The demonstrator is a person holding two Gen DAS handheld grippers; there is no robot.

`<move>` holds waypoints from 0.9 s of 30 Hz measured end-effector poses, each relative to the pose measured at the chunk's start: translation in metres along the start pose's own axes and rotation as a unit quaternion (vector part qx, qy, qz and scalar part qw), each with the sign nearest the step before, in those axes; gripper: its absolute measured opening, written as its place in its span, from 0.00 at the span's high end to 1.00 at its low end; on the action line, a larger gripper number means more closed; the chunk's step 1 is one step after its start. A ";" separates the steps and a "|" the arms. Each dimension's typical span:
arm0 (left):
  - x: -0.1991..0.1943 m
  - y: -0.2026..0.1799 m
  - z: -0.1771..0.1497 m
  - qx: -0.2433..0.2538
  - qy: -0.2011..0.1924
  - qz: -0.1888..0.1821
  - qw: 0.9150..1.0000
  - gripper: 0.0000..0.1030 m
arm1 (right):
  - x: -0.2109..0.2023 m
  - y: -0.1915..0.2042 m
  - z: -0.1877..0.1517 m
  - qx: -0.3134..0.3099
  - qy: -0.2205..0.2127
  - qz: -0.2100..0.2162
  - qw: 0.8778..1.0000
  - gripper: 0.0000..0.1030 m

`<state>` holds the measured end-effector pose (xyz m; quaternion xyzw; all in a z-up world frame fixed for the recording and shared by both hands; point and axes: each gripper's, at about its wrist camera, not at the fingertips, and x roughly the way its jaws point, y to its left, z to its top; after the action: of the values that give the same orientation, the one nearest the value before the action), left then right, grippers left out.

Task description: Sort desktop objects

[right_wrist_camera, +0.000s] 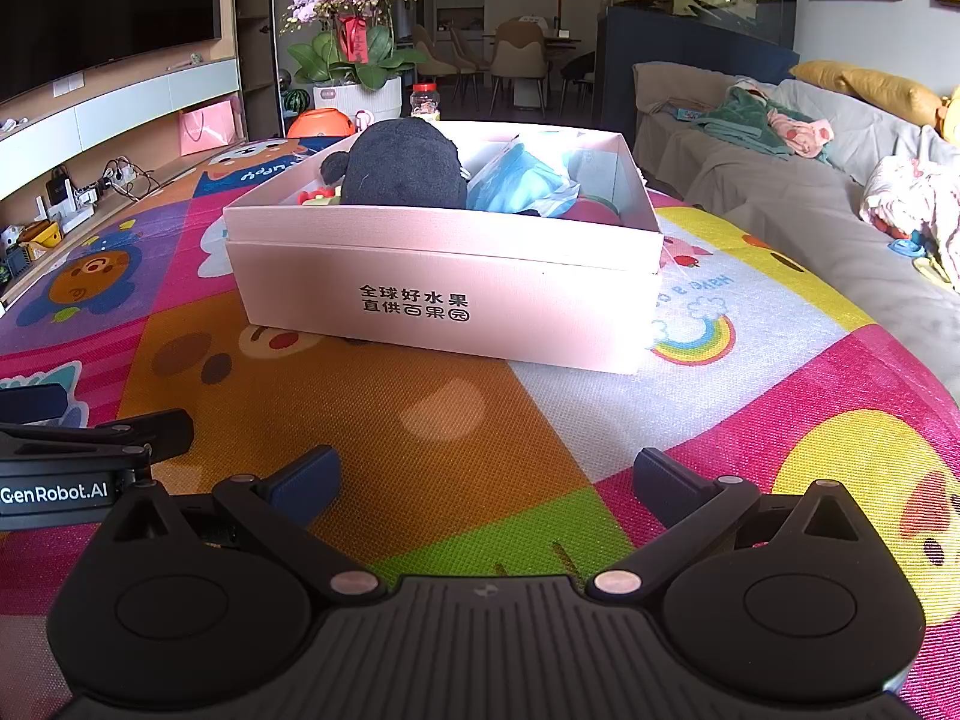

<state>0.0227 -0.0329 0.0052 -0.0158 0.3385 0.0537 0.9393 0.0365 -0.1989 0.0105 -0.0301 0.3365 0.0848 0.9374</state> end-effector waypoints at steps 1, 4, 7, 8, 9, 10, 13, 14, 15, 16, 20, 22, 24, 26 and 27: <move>0.000 0.000 0.000 0.000 0.000 0.000 1.000 0.00 | 0.000 0.000 0.000 0.000 0.000 0.000 1.000 0.00; -0.001 0.001 -0.001 0.000 0.000 0.000 1.000 0.00 | 0.000 -0.001 0.000 0.000 0.000 0.000 1.000 0.00; 0.000 0.000 0.000 0.000 0.000 0.000 1.000 0.00 | 0.000 -0.001 0.000 0.000 0.000 0.000 1.000 0.00; 0.000 0.000 0.000 0.000 0.000 0.000 1.000 0.00 | 0.000 -0.001 0.000 0.000 0.000 0.000 1.000 0.00; 0.000 0.000 0.000 0.000 0.000 0.000 1.000 0.00 | 0.000 -0.001 0.000 0.000 0.000 0.000 1.000 0.00; 0.000 0.000 0.000 0.000 0.000 0.000 1.000 0.00 | 0.000 -0.001 0.000 0.000 0.000 0.000 1.000 0.00; 0.000 0.000 0.000 0.000 0.000 0.000 1.000 0.00 | 0.000 0.000 0.000 0.000 0.000 0.000 1.000 0.00; 0.000 0.000 0.000 0.000 0.000 0.000 1.000 0.00 | 0.000 0.000 0.000 0.000 0.000 0.000 1.000 0.00; -0.001 0.001 -0.001 0.000 0.000 0.000 1.000 0.00 | 0.000 -0.001 0.000 0.000 0.000 0.000 1.000 0.00; -0.002 0.002 -0.001 0.000 0.000 0.000 1.000 0.00 | 0.000 0.000 0.000 0.000 0.000 0.000 1.000 0.00; -0.001 0.001 0.000 0.000 0.000 0.000 1.000 0.00 | 0.000 -0.001 0.000 0.000 0.000 0.000 1.000 0.00; -0.002 0.002 -0.001 0.000 0.000 0.000 1.000 0.00 | 0.000 -0.001 0.000 0.000 0.000 0.000 1.000 0.00; -0.001 0.001 -0.001 0.000 0.000 0.000 1.000 0.00 | 0.000 -0.001 0.000 0.000 0.000 0.000 1.000 0.00; 0.000 0.000 0.000 0.000 0.000 0.000 1.000 0.00 | 0.001 -0.001 0.000 0.000 0.000 0.000 1.000 0.00; 0.000 0.000 0.000 0.000 0.000 0.000 1.000 0.00 | 0.001 -0.001 0.000 0.000 0.000 0.000 1.000 0.00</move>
<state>0.0227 -0.0326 0.0053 -0.0161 0.3386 0.0535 0.9393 0.0373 -0.2001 0.0101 -0.0300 0.3365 0.0847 0.9374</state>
